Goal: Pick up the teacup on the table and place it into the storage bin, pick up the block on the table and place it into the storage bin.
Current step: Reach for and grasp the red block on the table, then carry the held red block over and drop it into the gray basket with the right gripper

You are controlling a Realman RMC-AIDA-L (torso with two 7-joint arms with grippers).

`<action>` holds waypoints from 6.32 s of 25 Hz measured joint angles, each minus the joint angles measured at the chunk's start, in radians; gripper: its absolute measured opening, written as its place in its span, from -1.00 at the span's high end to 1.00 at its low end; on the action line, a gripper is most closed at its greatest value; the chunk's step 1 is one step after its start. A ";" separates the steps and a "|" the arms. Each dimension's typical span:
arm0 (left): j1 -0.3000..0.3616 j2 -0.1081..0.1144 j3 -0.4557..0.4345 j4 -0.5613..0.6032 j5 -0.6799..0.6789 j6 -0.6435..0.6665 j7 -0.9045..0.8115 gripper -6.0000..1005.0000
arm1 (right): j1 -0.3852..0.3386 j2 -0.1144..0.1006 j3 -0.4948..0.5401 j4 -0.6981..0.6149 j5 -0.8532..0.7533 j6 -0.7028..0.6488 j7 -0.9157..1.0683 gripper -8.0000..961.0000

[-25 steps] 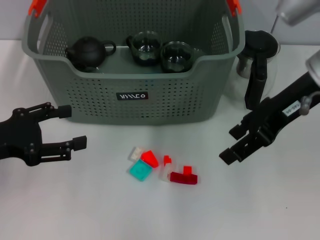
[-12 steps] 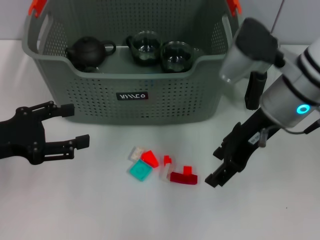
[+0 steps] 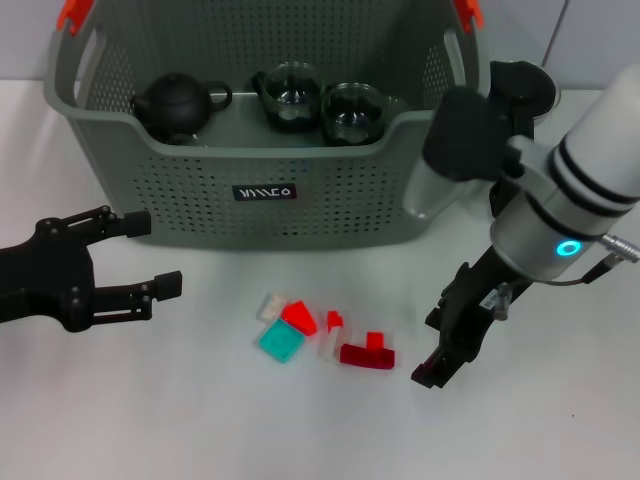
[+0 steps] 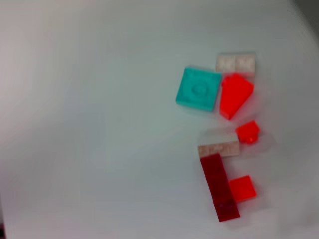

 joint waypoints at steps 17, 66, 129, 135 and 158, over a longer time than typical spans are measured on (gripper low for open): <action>0.002 0.000 0.000 -0.007 -0.001 -0.005 0.008 -0.77 | 0.049 0.013 -0.263 0.048 0.061 0.193 0.061 -0.70; 0.003 0.000 -0.011 -0.008 -0.004 -0.007 0.008 -0.77 | 0.103 0.016 -0.367 0.119 0.158 0.245 0.080 -0.70; 0.003 0.002 -0.025 -0.009 -0.009 -0.010 0.007 -0.77 | 0.121 0.011 -0.409 0.108 0.153 0.240 0.131 0.56; 0.003 0.004 -0.028 -0.009 -0.009 -0.001 0.004 -0.77 | 0.057 0.004 -0.380 -0.065 0.154 0.122 0.156 0.56; 0.011 0.005 -0.054 -0.009 -0.020 0.017 0.008 -0.77 | 0.117 -0.002 0.088 -0.381 -0.039 0.106 0.127 0.56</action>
